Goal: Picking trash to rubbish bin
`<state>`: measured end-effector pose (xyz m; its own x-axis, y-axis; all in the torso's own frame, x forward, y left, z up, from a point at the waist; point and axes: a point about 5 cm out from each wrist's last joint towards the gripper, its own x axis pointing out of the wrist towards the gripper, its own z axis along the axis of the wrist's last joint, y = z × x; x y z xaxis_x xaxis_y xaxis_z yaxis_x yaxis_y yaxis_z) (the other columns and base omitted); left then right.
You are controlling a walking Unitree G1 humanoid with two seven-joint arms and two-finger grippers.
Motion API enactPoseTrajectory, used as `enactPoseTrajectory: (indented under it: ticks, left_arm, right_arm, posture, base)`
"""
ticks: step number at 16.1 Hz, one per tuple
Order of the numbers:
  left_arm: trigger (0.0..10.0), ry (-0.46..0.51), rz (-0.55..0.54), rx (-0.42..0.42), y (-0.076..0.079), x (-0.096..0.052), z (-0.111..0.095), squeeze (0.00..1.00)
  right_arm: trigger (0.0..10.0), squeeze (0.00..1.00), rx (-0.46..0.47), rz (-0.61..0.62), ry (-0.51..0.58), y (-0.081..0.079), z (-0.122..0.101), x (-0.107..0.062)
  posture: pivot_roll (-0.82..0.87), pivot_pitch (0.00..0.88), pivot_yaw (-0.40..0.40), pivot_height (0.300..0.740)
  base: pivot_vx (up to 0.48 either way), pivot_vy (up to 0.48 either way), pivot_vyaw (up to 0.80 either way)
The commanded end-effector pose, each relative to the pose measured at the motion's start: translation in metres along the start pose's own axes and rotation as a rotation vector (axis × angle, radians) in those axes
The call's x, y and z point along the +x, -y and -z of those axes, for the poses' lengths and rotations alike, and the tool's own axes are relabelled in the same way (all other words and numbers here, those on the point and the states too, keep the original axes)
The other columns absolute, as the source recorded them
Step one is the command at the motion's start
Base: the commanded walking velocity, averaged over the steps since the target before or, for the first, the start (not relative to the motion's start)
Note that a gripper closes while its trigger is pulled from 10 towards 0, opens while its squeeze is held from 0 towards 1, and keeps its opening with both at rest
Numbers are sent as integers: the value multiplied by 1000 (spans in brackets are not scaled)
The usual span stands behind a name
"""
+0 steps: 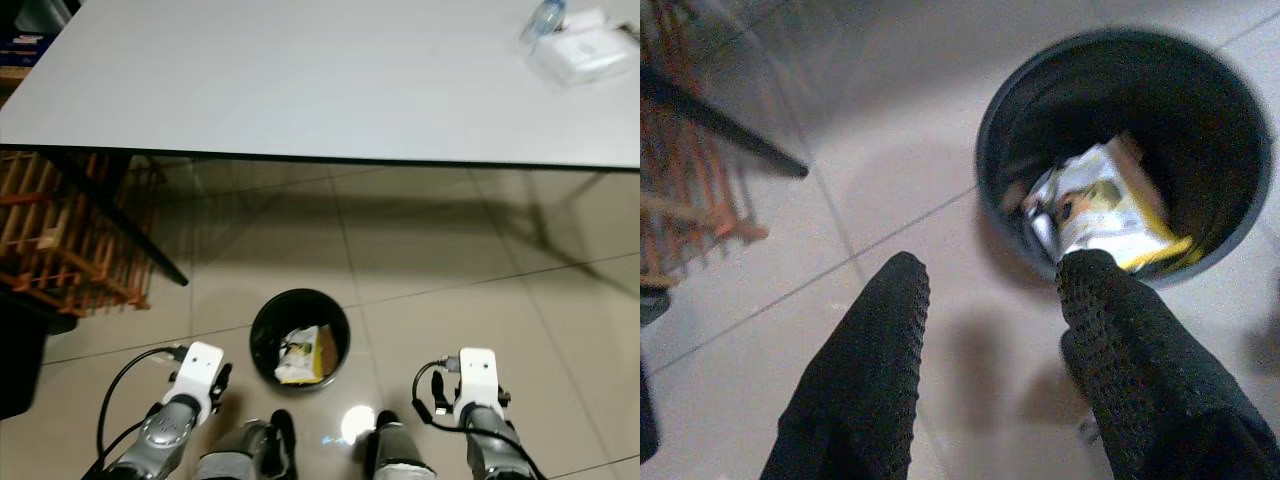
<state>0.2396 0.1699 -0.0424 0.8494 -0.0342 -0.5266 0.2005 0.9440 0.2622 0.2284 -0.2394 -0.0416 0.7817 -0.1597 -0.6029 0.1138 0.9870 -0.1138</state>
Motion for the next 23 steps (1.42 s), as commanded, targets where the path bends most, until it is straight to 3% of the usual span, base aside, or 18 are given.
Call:
enactPoseTrajectory:
  ticks: [1,12,23]
  left_arm:
    - [10000,-51,-13,-9,0,-4,12,0]
    - [10000,-54,8,9,12,1,3,0]
    - [10000,-57,-6,3,8,-4,12,0]
  right_arm:
    - [10000,0,-11,-8,-33,0,10,-3]
    - [10000,0,7,-30,-45,-9,7,0]
    - [10000,0,13,-44,-65,-14,17,-4]
  posture:
    - [13,196,43,740]
    - [23,125,41,740]
    - [38,181,47,740]
  base:
    - [0,0,0]
    - [0,0,0]
    - [0,0,0]
